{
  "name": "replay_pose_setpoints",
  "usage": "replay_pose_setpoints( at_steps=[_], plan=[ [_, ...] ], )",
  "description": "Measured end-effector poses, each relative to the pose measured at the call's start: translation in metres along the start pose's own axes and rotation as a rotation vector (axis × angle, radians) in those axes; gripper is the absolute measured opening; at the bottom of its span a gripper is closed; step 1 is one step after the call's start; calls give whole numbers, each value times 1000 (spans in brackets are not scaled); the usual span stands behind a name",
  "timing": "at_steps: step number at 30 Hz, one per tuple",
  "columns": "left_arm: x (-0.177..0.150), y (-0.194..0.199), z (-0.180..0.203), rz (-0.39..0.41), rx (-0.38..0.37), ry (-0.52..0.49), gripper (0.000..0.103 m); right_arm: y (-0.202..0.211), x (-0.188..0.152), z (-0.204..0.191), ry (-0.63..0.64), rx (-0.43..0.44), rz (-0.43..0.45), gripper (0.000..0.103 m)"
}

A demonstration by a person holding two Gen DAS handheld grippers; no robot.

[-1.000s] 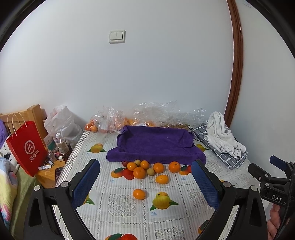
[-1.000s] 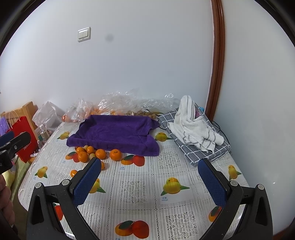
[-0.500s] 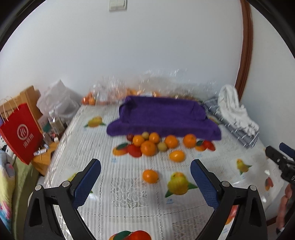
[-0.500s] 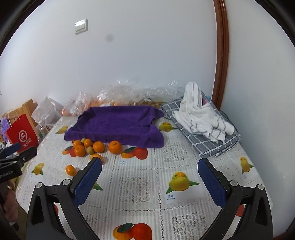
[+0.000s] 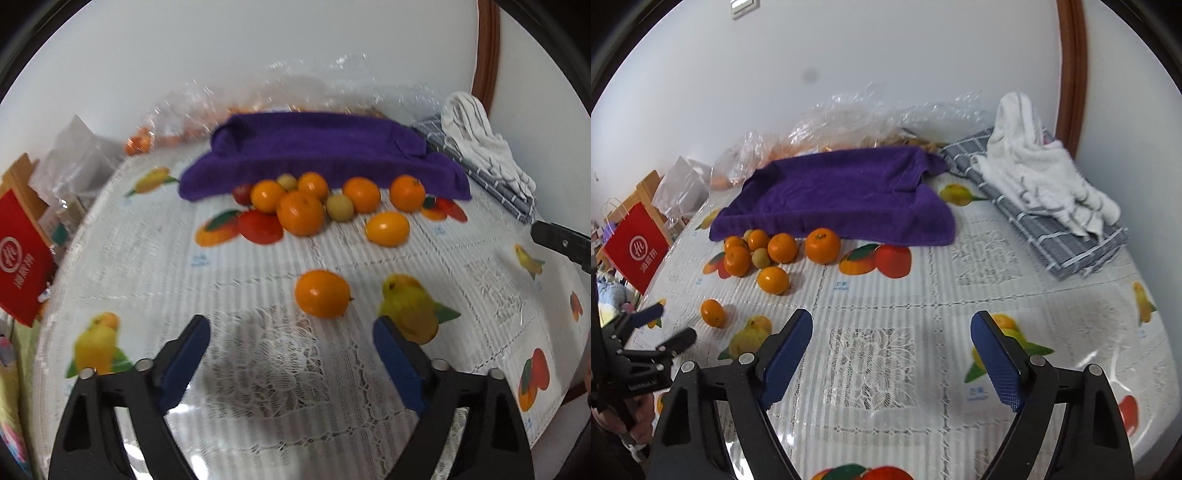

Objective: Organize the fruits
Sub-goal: 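Move the right tool to the large orange and close its fingers on it, then lift the orange with the right tool and carry it over the purple towel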

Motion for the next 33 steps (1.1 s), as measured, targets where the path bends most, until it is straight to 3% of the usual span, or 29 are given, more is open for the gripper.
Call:
replay_pose_setpoints(
  at_steps=[9,12,16,23,26,33],
  plan=[
    [8,-27,9,-10,-86,1,56,-33,-4,-7,15,11,-28,83],
    [13,-31,12,-3,-91,-17,37,-38,-3,-9,6,28,-35,80],
    [19,-31,2,0,-153,53,37,-45,3,-14,1,45,-27,75],
    [34,-22,-45,32,-91,158,37,-66,34,-41,35,69,-1,70],
    [38,-20,-63,29,-58,180,37,-85,42,-59,59,90,-31,64],
    [39,-12,-87,31,-34,208,37,-120,49,-90,142,98,-86,60]
  ],
)
Point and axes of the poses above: each gripper's, at about its wrist camera, not at the fingertips, and y roughly against the way its jaws point, z to its right, x to its top, the point moved 7 cm from there along -y, roughly the way its jaws point, and after that the axes turned 7 degrees about -x, right-handed, at the moved point
